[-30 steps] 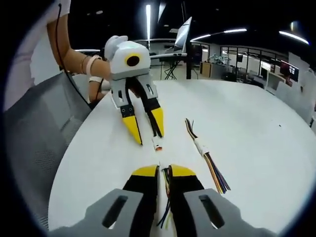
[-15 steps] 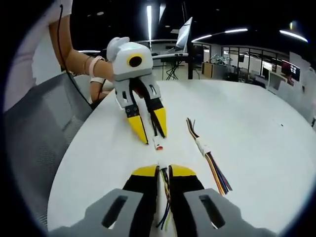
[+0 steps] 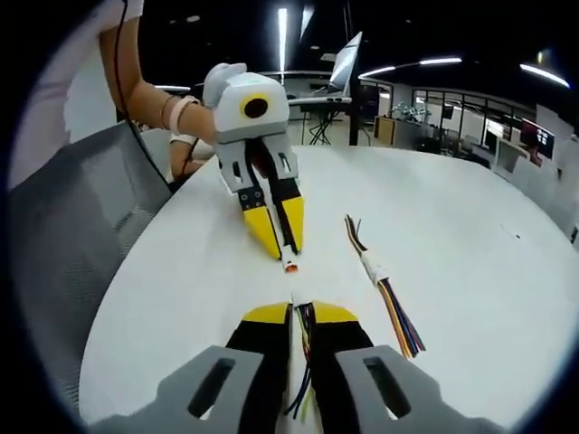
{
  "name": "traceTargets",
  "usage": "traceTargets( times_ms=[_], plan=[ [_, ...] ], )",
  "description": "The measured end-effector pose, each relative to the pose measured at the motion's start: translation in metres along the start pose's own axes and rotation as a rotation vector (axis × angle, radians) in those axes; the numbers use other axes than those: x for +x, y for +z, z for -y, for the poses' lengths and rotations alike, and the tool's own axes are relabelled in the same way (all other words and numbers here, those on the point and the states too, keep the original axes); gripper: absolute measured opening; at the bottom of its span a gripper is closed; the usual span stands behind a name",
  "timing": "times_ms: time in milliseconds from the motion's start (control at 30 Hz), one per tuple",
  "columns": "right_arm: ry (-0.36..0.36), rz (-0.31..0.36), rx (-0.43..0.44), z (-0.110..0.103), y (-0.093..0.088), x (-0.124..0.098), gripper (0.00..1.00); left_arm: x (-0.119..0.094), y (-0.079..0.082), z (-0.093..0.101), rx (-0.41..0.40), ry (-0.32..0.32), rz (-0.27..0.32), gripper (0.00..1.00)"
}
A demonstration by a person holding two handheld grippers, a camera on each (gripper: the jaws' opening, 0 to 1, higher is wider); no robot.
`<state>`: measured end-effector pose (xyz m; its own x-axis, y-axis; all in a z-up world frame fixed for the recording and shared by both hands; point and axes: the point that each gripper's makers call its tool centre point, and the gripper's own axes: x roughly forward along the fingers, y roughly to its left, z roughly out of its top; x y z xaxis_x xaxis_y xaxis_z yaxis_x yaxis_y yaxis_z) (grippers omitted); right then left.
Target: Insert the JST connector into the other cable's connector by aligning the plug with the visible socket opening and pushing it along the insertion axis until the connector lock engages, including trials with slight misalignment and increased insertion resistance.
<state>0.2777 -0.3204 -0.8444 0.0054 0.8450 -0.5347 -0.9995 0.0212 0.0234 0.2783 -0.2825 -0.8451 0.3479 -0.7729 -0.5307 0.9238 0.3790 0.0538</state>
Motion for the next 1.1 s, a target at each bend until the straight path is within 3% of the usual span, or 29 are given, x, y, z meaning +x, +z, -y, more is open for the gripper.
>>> traceTargets(
  times_ms=[267,600,800,1100],
  plan=[
    [-0.016,-0.006,0.028,0.003,0.0,0.002,0.03,0.001,0.001,-0.002,-0.005,0.011,-0.003,0.0],
    [-0.061,-0.017,0.006,0.007,0.002,-0.001,0.02,0.0,0.0,-0.001,-0.107,0.003,-0.015,0.0],
    [-0.072,-0.013,0.004,0.005,0.01,-0.006,0.02,-0.004,0.011,-0.002,-0.13,0.0,-0.011,0.0],
    [-0.065,-0.01,-0.035,-0.001,0.025,-0.011,0.02,-0.006,0.026,0.004,-0.082,-0.025,-0.022,0.0]
  ],
)
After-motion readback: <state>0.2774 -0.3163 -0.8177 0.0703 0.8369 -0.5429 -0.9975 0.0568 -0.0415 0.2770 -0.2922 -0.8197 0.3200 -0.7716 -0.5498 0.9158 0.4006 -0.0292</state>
